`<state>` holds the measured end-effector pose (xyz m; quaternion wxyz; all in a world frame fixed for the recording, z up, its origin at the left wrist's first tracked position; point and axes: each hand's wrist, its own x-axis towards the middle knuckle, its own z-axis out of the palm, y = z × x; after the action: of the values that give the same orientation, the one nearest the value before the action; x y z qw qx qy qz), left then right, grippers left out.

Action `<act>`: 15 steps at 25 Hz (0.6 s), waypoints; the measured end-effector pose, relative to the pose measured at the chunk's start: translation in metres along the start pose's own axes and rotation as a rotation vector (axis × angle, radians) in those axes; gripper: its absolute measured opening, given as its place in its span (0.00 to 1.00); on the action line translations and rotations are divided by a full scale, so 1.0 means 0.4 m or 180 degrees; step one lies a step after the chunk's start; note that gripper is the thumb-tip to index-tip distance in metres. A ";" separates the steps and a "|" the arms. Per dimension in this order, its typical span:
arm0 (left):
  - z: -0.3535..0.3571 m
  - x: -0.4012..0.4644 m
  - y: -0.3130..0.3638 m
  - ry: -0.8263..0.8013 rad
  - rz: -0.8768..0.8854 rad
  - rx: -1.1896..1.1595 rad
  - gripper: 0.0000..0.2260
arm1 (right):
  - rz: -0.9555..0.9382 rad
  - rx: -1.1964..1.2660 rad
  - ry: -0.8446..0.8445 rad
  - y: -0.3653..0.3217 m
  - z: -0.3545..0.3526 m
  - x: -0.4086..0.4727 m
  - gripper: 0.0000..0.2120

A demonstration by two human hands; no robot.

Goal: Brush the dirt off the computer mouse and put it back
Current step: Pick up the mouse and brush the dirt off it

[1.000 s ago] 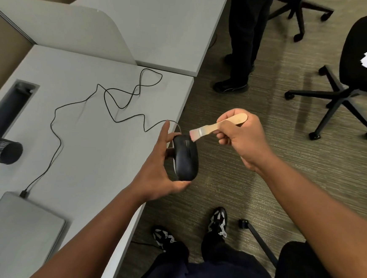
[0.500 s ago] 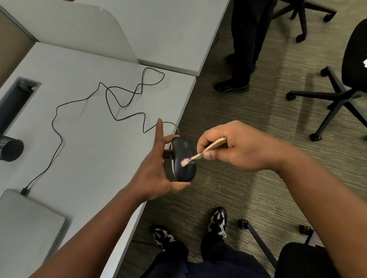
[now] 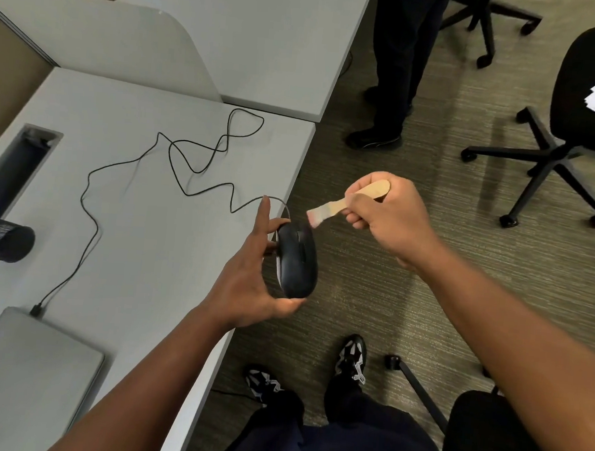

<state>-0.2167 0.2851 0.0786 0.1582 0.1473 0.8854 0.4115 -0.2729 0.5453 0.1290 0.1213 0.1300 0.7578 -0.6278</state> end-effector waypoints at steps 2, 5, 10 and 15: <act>0.000 -0.001 0.004 -0.0010 0.0044 0.0017 0.70 | 0.0106 0.0650 -0.0316 0.002 0.009 -0.009 0.04; 0.006 -0.006 0.011 0.0040 0.0124 0.0058 0.69 | 0.0554 0.0995 -0.0349 0.015 0.013 -0.011 0.03; 0.008 -0.021 0.005 0.0090 0.0109 0.0015 0.68 | 0.0546 0.0907 0.0044 0.044 -0.020 -0.006 0.03; 0.007 -0.018 0.012 0.0103 0.0122 0.0021 0.67 | 0.0486 0.1033 -0.0177 0.056 -0.007 -0.016 0.03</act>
<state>-0.2086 0.2873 0.0819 0.1355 0.1581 0.8862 0.4140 -0.2593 0.5518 0.1111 0.1668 0.1877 0.6308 -0.7342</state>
